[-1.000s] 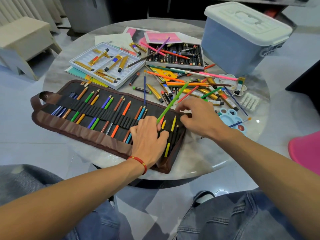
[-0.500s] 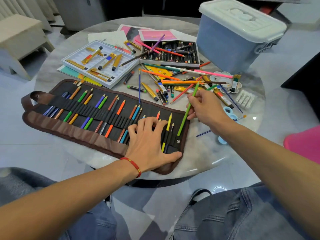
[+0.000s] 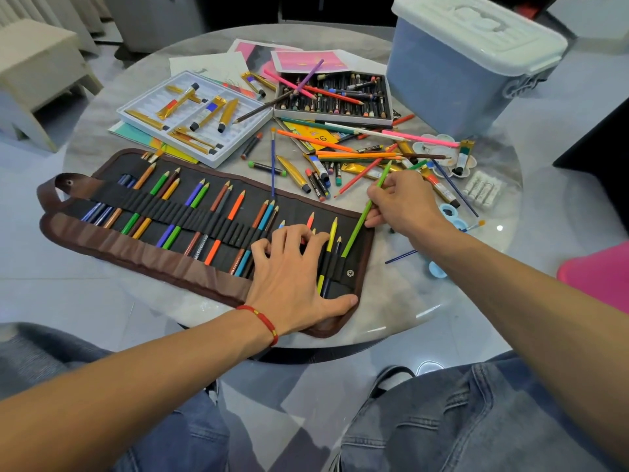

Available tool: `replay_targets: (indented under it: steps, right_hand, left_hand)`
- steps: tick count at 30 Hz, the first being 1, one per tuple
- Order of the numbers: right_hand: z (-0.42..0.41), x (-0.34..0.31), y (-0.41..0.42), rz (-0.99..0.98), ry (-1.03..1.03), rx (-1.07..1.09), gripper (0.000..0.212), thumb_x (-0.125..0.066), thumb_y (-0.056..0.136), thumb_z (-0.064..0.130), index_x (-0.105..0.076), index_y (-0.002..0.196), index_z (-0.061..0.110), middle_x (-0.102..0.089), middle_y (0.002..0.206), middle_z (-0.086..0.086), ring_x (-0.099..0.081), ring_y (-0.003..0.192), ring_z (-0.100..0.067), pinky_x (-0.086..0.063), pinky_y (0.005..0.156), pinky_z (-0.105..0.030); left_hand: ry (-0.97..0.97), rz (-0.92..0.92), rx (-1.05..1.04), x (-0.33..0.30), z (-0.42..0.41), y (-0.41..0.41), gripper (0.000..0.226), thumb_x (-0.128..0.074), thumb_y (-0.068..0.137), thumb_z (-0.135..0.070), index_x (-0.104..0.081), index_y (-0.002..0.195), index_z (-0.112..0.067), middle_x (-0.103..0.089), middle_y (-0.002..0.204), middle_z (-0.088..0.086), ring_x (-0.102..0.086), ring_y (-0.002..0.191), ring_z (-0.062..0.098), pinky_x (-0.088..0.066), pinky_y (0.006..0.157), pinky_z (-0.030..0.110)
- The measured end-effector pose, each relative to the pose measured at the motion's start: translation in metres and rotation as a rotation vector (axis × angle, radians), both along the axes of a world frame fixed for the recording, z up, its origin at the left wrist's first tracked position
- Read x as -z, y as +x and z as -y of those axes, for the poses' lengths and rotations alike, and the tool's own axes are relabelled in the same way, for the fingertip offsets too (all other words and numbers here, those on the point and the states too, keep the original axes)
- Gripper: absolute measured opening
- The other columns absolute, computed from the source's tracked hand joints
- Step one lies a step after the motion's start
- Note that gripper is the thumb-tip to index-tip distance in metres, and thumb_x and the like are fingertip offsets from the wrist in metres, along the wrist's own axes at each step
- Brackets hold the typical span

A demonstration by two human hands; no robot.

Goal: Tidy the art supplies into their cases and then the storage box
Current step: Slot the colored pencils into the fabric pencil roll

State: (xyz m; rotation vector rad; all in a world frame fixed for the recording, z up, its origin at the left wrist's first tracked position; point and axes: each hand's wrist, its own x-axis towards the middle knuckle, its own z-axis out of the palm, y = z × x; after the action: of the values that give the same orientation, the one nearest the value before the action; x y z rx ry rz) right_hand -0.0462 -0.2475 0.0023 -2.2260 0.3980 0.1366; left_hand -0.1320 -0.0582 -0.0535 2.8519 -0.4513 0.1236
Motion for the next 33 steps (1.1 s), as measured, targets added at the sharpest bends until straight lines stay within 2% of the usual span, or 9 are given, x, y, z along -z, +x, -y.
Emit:
replay_targets:
  steps: [4, 9, 11, 13, 15, 18, 21, 27, 33]
  right_hand:
    - [0.000, -0.001, 0.006, 0.017, 0.033, -0.044, 0.046, -0.061, 0.100, 0.013, -0.034, 0.138, 0.016, -0.074, 0.081, -0.014, -0.073, 0.056, -0.021, -0.051, 0.044, -0.022]
    - [-0.007, 0.004, 0.013, -0.088, -0.142, -0.163, 0.040, -0.062, 0.095, 0.015, -0.037, 0.126, 0.016, -0.072, 0.088, -0.013, -0.071, 0.058, -0.020, -0.048, 0.039, -0.022]
    - [-0.009, 0.005, 0.012, -0.073, -0.275, -0.229, 0.039, -0.061, 0.092, 0.025, -0.042, 0.124, 0.017, -0.069, 0.097, -0.012, -0.071, 0.073, -0.025, -0.058, 0.058, -0.034]
    - [-0.011, 0.004, 0.005, 0.010, -0.437, -0.306, 0.038, -0.057, 0.092, 0.032, -0.046, 0.123, 0.014, -0.063, 0.097, -0.010, -0.062, 0.086, -0.030, -0.051, 0.071, -0.038]
    - [-0.011, 0.005, -0.004, 0.077, -0.524, -0.364, 0.034, -0.053, 0.094, 0.035, -0.048, 0.121, 0.013, -0.060, 0.093, -0.010, -0.058, 0.089, -0.034, -0.043, 0.069, -0.038]
    - [-0.013, 0.003, -0.019, 0.015, -0.581, -0.408, 0.033, -0.050, 0.093, 0.042, -0.049, 0.115, 0.018, -0.062, 0.103, -0.010, -0.058, 0.093, -0.033, -0.046, 0.071, -0.040]
    - [-0.018, 0.002, -0.034, -0.040, -0.638, -0.459, 0.036, -0.049, 0.094, 0.046, -0.048, 0.117, 0.018, -0.055, 0.116, -0.009, -0.058, 0.103, -0.033, -0.050, 0.081, -0.044]
    - [-0.020, -0.006, -0.041, -0.090, -0.617, -0.478, 0.034, -0.046, 0.098, 0.041, -0.049, 0.120, 0.015, -0.054, 0.117, -0.013, -0.057, 0.105, -0.036, -0.050, 0.087, -0.046]
    - [-0.012, -0.011, -0.025, -0.103, -0.599, -0.440, 0.038, -0.053, 0.095, 0.036, -0.054, 0.129, 0.017, -0.059, 0.124, -0.011, -0.057, 0.112, -0.033, -0.052, 0.091, -0.045]
  left_hand:
    - [-0.004, 0.009, 0.003, 0.000, 0.000, 0.000, 0.097, -0.043, 0.062, -0.092, -0.043, 0.137, -0.029, -0.041, 0.129, -0.001, -0.039, 0.120, 0.022, -0.027, 0.096, 0.044]
    - [-0.009, 0.009, -0.001, 0.000, 0.000, -0.002, 0.097, -0.043, 0.062, -0.091, -0.043, 0.137, -0.029, -0.041, 0.130, -0.001, -0.039, 0.120, 0.022, -0.028, 0.096, 0.044]
    - [0.001, 0.007, -0.005, -0.001, 0.000, -0.002, 0.097, -0.043, 0.062, -0.092, -0.043, 0.137, -0.029, -0.040, 0.131, -0.001, -0.038, 0.121, 0.021, -0.029, 0.097, 0.045]
    - [0.011, 0.000, -0.007, -0.001, 0.000, -0.002, 0.098, -0.041, 0.062, -0.092, -0.041, 0.138, -0.030, -0.039, 0.132, -0.001, -0.037, 0.122, 0.021, -0.028, 0.098, 0.045]
    - [0.014, -0.003, -0.007, 0.000, 0.000, -0.001, 0.099, -0.041, 0.062, -0.093, -0.040, 0.138, -0.030, -0.039, 0.133, -0.001, -0.037, 0.123, 0.021, -0.028, 0.098, 0.044]
    - [0.009, -0.001, -0.006, 0.000, -0.001, -0.001, 0.098, -0.042, 0.062, -0.092, -0.040, 0.138, -0.030, -0.039, 0.133, 0.000, -0.037, 0.122, 0.022, -0.028, 0.097, 0.044]
    - [-0.002, -0.022, -0.009, 0.001, 0.000, 0.000, 0.096, -0.043, 0.063, -0.090, -0.041, 0.138, -0.031, -0.040, 0.133, -0.001, -0.037, 0.123, 0.021, -0.028, 0.097, 0.044]
    - [-0.115, -0.029, -0.041, 0.005, -0.001, 0.006, 0.054, -0.026, 0.092, -0.059, -0.046, 0.135, -0.032, -0.042, 0.128, -0.006, -0.035, 0.123, 0.016, -0.027, 0.096, 0.042]
    - [-0.072, -0.005, -0.032, 0.008, -0.002, 0.002, 0.052, -0.025, 0.095, -0.052, -0.047, 0.136, -0.029, -0.043, 0.130, -0.005, -0.037, 0.123, 0.017, -0.029, 0.096, 0.041]
